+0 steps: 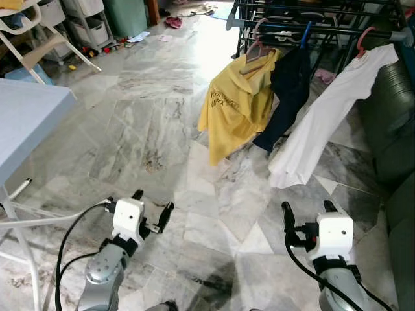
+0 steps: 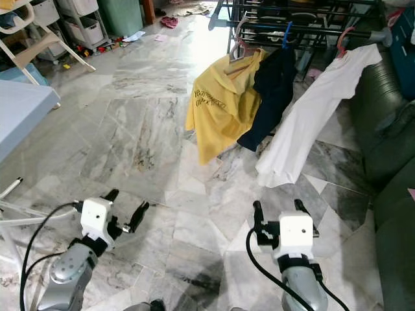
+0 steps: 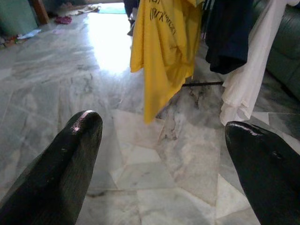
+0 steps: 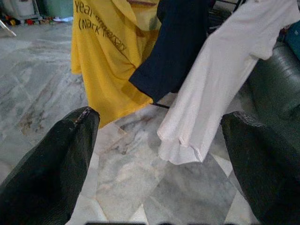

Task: Hang hanger

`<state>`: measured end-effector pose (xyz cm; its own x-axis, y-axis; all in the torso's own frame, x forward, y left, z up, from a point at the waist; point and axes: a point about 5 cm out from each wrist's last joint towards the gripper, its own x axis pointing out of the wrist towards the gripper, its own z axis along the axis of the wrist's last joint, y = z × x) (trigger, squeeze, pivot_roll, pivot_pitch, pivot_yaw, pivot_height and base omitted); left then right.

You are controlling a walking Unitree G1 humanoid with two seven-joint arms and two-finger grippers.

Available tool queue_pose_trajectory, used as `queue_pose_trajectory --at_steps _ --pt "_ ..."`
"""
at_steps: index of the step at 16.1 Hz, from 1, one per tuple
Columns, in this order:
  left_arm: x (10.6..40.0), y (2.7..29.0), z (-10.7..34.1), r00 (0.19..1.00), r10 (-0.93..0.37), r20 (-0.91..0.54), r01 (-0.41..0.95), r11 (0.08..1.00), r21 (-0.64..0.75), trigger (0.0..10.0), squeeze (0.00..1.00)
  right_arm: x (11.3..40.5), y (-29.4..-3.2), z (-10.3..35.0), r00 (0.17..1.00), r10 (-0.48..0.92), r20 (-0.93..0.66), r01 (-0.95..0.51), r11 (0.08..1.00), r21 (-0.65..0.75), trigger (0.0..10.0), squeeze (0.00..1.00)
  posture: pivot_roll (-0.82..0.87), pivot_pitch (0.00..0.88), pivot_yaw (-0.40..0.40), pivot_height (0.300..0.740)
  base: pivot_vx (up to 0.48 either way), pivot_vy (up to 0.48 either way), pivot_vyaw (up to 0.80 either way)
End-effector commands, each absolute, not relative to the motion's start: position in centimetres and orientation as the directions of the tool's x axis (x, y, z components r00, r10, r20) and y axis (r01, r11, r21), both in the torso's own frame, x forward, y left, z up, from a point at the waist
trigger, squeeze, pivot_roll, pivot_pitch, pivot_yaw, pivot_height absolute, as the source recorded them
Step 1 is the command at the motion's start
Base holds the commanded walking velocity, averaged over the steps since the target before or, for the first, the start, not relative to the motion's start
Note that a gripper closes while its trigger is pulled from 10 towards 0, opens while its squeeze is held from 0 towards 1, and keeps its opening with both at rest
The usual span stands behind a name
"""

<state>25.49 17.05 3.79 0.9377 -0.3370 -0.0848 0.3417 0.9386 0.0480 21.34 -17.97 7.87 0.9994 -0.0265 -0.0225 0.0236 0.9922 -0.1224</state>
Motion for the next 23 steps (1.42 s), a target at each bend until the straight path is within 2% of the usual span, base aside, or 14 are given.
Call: queue_pose_trajectory --at_steps 1,4,8,10,23 --pt "25.7 17.1 3.5 0.940 -0.327 -0.101 0.332 0.942 0.042 10.0 0.00 21.3 -17.9 7.8 0.999 -0.043 -0.022 0.040 0.993 -0.113 10.0 0.00 -0.17 0.110 0.061 0.740 0.000 0.000 0.00" --pt "26.1 16.8 3.5 0.942 -0.325 -0.089 0.330 0.943 0.044 10.0 0.00 21.3 -18.0 7.7 0.998 -0.048 -0.029 0.045 0.993 -0.105 10.0 0.00 -0.17 0.112 0.046 0.740 0.000 0.000 0.00" --pt "26.9 16.7 3.6 0.939 -0.335 -0.079 0.338 0.941 0.021 10.0 0.00 22.0 -17.7 8.0 0.999 -0.043 -0.029 0.040 0.993 -0.109 10.0 0.00 -0.18 0.123 0.055 0.740 0.000 0.000 -0.80" --pt "27.4 16.9 3.3 0.936 -0.337 -0.103 0.341 0.940 0.017 10.0 0.00 21.8 -17.4 8.0 0.999 -0.045 -0.023 0.042 0.993 -0.108 10.0 0.00 -0.20 0.130 0.073 0.740 0.000 0.268 -0.65" --pt "28.6 15.8 3.5 0.921 -0.380 -0.082 0.382 0.924 0.006 10.0 0.00 22.1 -17.3 8.4 0.998 -0.069 0.001 0.068 0.991 -0.115 10.0 0.00 -0.21 0.110 0.089 0.740 0.000 0.370 0.00"
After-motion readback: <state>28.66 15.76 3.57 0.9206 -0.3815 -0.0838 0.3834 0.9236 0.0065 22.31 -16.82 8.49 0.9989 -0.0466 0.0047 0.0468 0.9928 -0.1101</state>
